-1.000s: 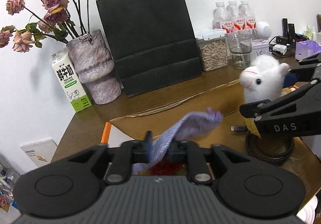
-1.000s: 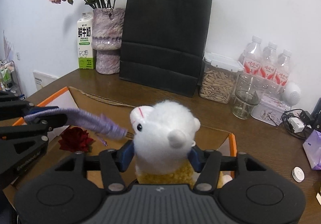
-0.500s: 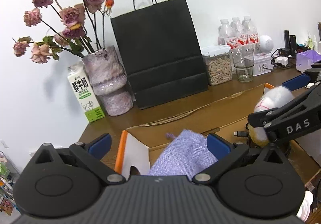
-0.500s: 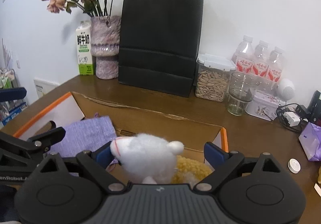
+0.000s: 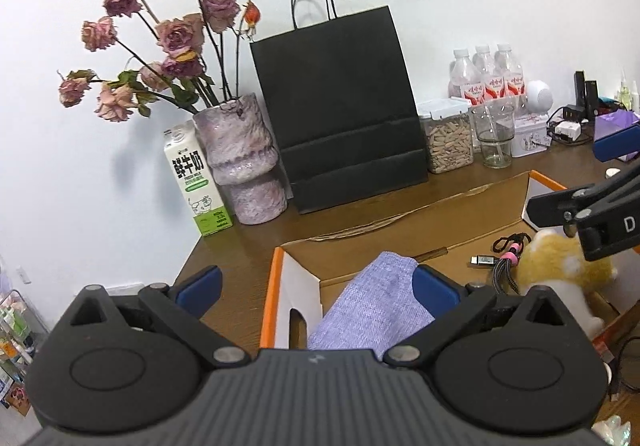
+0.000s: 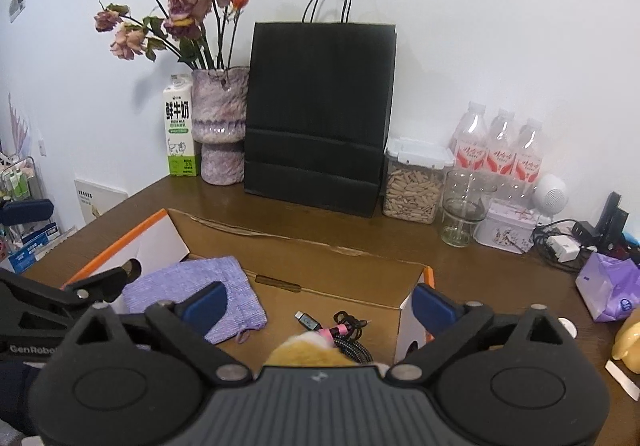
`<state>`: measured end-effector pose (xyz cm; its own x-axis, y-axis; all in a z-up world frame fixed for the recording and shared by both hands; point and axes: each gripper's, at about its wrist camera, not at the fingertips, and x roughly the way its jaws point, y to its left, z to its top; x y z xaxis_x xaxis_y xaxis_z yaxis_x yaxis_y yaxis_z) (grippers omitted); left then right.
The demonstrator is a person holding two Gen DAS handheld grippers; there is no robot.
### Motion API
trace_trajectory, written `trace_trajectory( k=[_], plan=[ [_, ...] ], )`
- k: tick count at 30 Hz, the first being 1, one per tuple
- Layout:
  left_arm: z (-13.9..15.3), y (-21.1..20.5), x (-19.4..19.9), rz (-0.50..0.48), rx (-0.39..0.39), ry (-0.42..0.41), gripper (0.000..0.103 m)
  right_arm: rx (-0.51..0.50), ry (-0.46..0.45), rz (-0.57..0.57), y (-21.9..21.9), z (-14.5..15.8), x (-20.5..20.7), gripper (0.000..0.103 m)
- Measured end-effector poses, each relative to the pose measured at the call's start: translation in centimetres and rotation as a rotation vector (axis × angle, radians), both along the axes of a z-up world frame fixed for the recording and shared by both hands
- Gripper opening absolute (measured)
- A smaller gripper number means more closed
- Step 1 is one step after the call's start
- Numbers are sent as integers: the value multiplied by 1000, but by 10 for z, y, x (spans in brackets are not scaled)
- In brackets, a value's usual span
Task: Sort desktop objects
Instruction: 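Carry the cloth and plush into the box and open both tools, then move both tools back toward the remaining items on the table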
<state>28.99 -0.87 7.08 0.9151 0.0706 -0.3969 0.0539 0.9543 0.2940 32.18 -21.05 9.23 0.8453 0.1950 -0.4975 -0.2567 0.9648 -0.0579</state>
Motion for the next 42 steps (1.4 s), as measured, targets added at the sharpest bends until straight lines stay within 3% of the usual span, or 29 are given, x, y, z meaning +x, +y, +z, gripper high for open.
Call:
trace_trajectory(
  k=[17, 32, 37, 42],
  plan=[
    [9, 24, -67, 19, -77, -18, 103, -1, -17, 33, 2, 5, -85, 103],
    [-24, 57, -150, 66, -214, -23, 103, 30, -3, 42, -3, -47, -180, 103],
    [-43, 56, -177, 35, -269, -20, 103, 37, -4, 37, -1, -65, -209, 103],
    [-58, 47, -191, -8, -277, 5, 103, 52, -1, 17, -5, -82, -229, 103]
  ],
)
